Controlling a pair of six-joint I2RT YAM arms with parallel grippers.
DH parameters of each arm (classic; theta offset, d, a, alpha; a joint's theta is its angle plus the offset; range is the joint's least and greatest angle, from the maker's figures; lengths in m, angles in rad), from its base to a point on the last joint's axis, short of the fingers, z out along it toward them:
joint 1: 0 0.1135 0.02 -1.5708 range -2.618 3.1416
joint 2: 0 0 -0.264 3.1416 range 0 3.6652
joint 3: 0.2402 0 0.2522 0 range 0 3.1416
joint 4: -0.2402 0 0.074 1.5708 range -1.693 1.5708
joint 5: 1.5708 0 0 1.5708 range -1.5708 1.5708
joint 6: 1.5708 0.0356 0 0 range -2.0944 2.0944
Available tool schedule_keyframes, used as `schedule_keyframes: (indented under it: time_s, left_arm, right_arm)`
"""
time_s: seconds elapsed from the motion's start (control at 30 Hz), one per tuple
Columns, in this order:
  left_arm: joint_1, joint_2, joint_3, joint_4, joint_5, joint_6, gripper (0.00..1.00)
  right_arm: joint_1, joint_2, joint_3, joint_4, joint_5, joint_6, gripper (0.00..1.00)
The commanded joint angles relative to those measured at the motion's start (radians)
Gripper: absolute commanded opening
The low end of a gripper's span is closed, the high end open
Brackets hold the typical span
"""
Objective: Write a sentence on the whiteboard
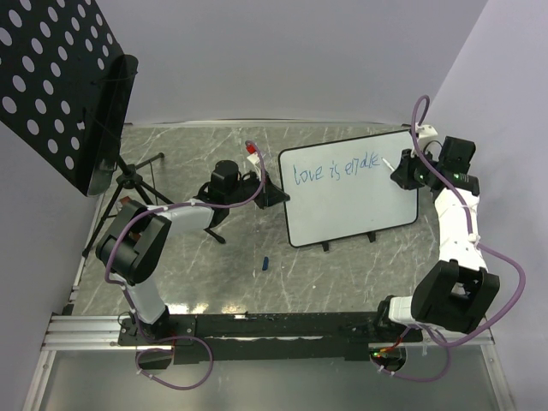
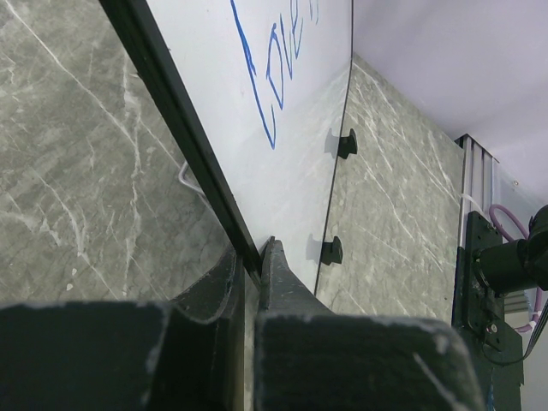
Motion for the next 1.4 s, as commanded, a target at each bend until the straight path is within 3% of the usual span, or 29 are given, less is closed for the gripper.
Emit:
schedule_keyframes:
  time_s: [0.0, 0.63, 1.37]
  left_arm:
    - [-0.011, -0.003, -0.006, -0.048, -0.017, 0.163, 0.01]
    - [-0.013, 0.002, -0.003, -0.046, -0.012, 0.165, 0.01]
    - [-0.011, -0.001, -0.004, -0.045, -0.014, 0.163, 0.01]
  right_arm:
    - [-0.008, -0.01, 0.038, 0.058, 0.024, 0.025, 0.0]
    - [-0.002, 0.076, 0.094, 0.038, -0.004, 0.036, 0.0]
    - [-0.003, 0.044, 0.041, -0.003, 0.021, -0.021, 0.0]
